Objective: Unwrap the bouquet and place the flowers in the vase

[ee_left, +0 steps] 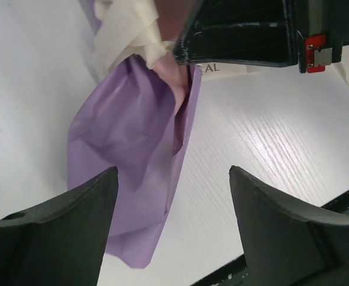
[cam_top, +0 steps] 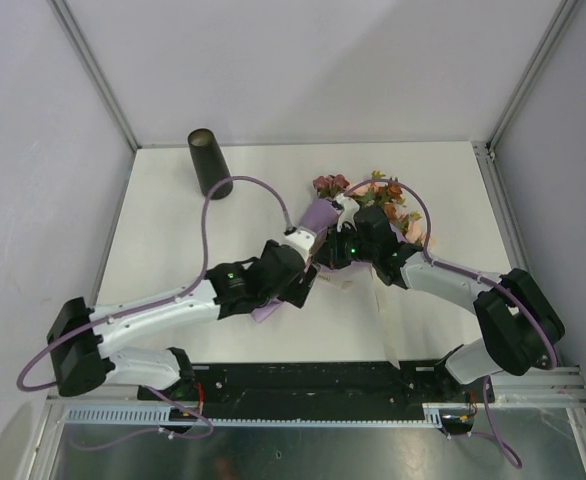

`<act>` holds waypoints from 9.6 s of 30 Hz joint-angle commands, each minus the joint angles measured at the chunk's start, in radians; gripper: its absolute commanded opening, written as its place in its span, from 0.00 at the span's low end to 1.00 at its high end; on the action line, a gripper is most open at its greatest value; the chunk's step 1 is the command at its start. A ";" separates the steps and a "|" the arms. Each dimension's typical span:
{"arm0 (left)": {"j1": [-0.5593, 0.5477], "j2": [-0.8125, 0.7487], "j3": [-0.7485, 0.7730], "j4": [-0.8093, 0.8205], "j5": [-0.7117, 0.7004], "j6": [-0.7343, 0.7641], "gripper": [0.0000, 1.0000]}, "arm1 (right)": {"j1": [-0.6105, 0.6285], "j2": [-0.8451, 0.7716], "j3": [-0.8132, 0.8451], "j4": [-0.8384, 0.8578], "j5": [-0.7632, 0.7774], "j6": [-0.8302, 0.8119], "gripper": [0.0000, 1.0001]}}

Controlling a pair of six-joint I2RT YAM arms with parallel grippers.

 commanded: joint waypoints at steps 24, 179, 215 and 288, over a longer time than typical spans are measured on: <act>-0.024 0.220 -0.100 0.296 -0.141 0.124 0.05 | -0.010 0.013 -0.028 0.073 -0.047 0.063 0.07; 0.192 -0.246 0.131 -0.130 -0.034 -0.076 1.00 | -0.733 -0.528 -0.365 -0.384 0.230 0.237 0.99; 0.192 -0.429 0.052 -0.167 -0.164 0.028 1.00 | -0.632 -0.762 -0.070 -0.614 0.639 0.148 0.00; 0.191 -0.348 0.029 -0.179 -0.029 0.107 0.99 | -0.832 0.214 0.500 -0.578 0.349 0.124 0.68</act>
